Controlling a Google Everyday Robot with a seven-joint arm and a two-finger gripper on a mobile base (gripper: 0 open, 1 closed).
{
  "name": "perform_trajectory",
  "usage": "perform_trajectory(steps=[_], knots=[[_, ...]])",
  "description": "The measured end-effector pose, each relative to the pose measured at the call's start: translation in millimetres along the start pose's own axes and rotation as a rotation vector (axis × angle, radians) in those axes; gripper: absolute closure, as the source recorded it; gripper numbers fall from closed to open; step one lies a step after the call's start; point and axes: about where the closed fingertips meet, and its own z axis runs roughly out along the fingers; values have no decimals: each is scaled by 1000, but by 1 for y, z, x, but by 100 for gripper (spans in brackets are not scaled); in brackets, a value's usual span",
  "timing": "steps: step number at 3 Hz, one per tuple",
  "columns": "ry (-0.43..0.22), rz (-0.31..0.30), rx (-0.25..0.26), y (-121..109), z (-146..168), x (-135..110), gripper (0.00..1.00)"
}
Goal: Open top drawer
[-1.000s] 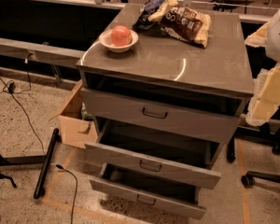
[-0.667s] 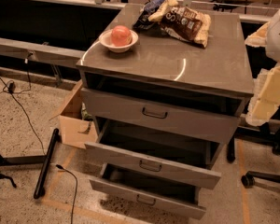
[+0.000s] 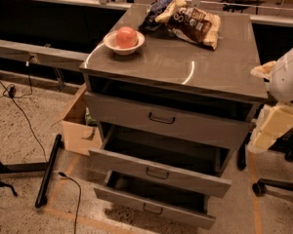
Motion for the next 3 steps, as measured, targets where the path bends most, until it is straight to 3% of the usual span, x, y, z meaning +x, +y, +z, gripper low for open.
perform_trajectory(steps=[1,2,3], knots=[[-85,-14,-16,7,46,15,0],[-124,-68,-5,14,84,24,0],[-124,-80,9,11,84,23,0]])
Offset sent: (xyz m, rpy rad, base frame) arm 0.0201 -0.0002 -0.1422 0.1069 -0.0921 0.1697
